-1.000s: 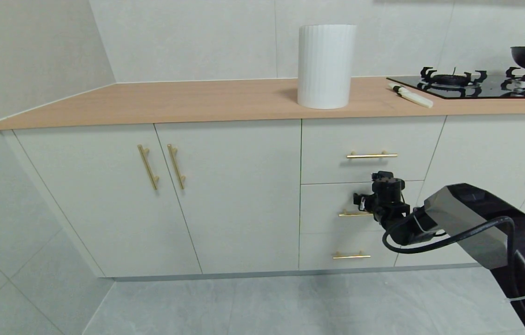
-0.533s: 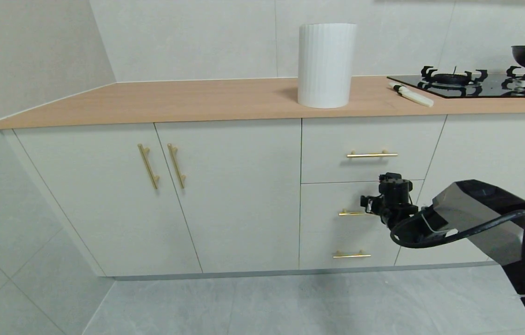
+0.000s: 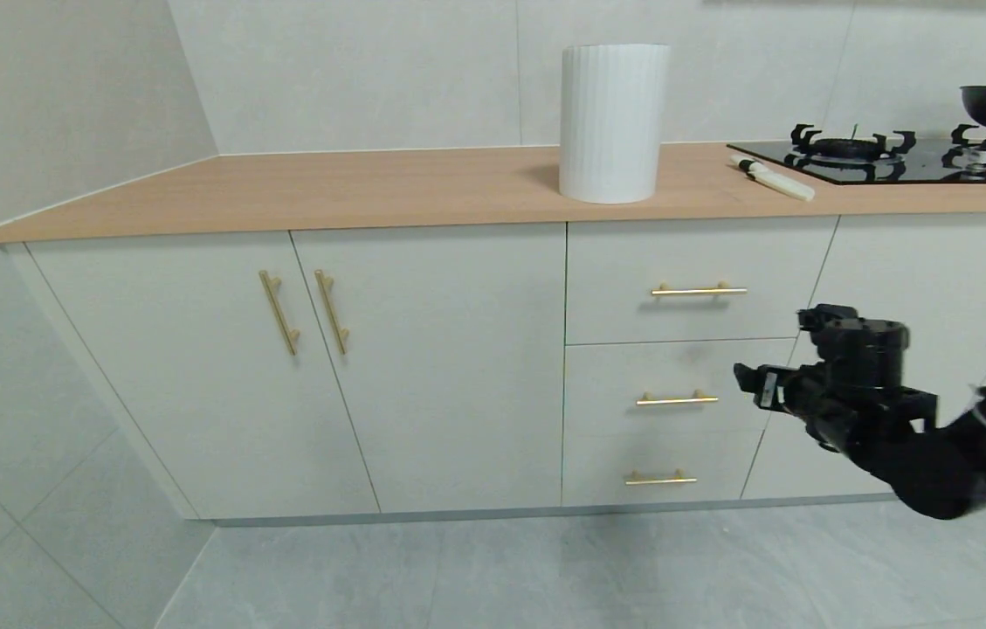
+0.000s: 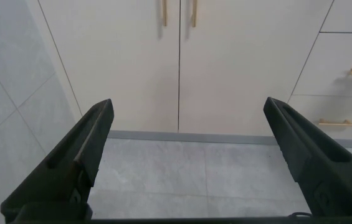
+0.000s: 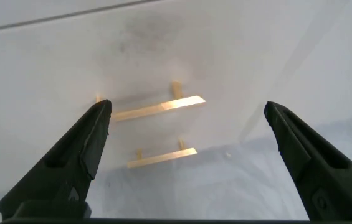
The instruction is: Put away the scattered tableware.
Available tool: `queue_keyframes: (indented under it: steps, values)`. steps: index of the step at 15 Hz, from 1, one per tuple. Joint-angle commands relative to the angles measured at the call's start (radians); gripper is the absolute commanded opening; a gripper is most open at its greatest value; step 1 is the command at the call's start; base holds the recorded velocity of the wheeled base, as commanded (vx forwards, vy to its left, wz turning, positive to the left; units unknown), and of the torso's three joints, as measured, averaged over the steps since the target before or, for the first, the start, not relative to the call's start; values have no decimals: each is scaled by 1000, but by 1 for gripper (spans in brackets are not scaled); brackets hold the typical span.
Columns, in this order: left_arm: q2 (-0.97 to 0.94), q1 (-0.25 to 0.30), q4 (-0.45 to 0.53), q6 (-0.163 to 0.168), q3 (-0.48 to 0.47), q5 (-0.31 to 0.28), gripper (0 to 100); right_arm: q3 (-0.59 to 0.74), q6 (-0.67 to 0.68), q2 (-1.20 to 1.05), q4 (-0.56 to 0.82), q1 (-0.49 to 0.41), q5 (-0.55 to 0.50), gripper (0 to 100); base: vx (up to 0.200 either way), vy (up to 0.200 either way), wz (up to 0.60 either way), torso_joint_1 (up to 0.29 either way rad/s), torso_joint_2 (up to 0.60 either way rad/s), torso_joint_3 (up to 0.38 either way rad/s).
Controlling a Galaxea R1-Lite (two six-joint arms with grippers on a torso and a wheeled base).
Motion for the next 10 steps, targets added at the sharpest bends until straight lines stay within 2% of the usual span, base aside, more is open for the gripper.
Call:
queue_keyframes:
  steps: [1,4,8,9,10]
  values:
    - [2,0,-1,-1,0,1,100,393,-30,-633,-37,17,1,100,0,0,0,0,0,0]
    - [2,0,-1,-1,0,1,100,482,-162,-1009,66,13,-8,100,0,0,0,0,0,0]
    - [2,0,-1,-1,0,1,100,451,-311,-1559,532,-4,-11,100,0,0,0,0,0,0]
    - [2,0,-1,-1,0,1,100,442,-323,-1608,586,-18,-11,100,0,0,0,0,0,0]
    - [2,0,-1,-1,0,1,100,414,-353,-1737,727,-87,-8,100,0,0,0,0,0,0]
